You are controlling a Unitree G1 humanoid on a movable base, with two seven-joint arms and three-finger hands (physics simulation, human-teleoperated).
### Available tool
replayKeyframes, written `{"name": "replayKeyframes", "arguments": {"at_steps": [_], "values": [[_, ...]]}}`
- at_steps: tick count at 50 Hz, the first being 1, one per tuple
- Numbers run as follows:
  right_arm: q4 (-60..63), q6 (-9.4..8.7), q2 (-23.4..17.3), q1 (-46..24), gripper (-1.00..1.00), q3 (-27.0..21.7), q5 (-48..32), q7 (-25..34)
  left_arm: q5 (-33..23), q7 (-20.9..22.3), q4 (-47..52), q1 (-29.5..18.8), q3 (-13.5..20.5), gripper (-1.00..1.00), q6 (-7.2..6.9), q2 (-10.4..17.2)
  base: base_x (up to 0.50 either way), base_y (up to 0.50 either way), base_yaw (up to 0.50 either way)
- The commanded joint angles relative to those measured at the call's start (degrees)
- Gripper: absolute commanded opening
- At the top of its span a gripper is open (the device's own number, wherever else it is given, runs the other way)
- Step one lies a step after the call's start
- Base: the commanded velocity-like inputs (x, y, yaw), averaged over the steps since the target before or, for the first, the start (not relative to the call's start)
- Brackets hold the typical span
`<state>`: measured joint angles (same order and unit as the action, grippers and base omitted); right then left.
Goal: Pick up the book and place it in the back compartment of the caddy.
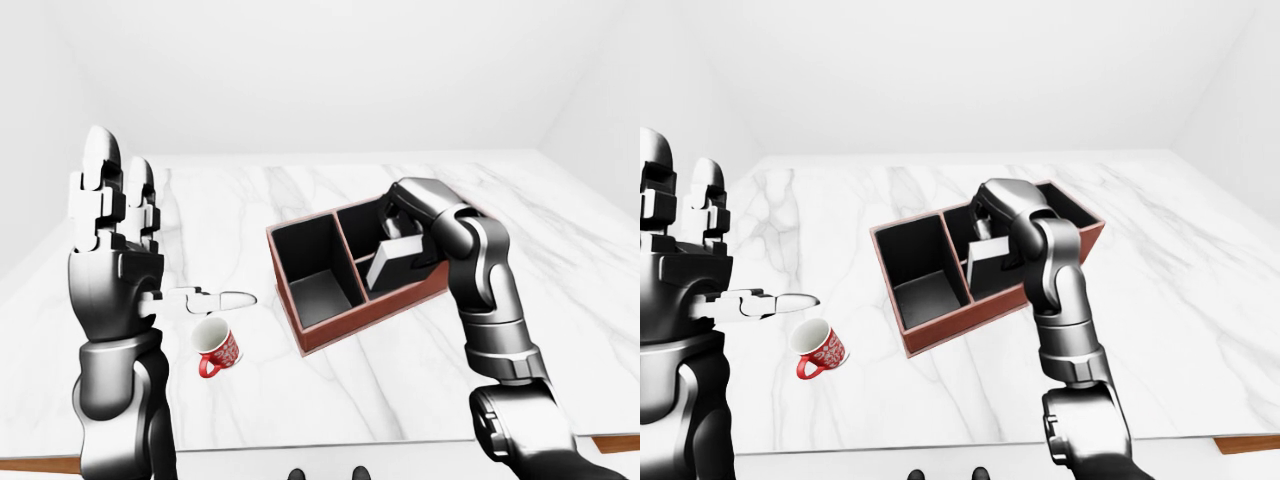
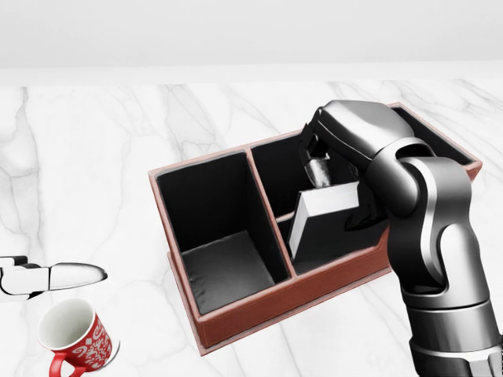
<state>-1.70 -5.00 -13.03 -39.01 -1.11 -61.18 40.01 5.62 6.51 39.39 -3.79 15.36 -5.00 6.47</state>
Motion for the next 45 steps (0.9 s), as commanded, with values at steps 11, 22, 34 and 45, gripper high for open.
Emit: {"name": "replayKeyframes", "arguments": {"at_steps": [11,22,34,45], "values": [[-6.27,0.00,0.26,-4.45,-1.00,0.37,-0.26,-0.01,0.08,0.03,0.28,-0.10,0.04,1.00,0.00,0.06,0.00,0.00,0.00],[-11.99,0.00,-0.35,-7.87,-1.00,0.45,-0.57,-0.01,0.05,-0.03,0.13,-0.03,-0.03,0.99,0.00,-0.01,0.00,0.00,0.00],[-18.54,0.00,-1.24,-10.72,-1.00,0.53,-0.55,-0.01,0.11,-0.03,0.15,-0.10,0.00,0.99,0.00,0.03,0.00,0.00,0.00],[-22.25,0.64,-1.58,-12.31,-1.00,0.62,-0.65,-0.01,0.07,-0.01,0.17,-0.02,-0.05,0.99,0.00,0.02,0.00,0.00,0.00]]}}
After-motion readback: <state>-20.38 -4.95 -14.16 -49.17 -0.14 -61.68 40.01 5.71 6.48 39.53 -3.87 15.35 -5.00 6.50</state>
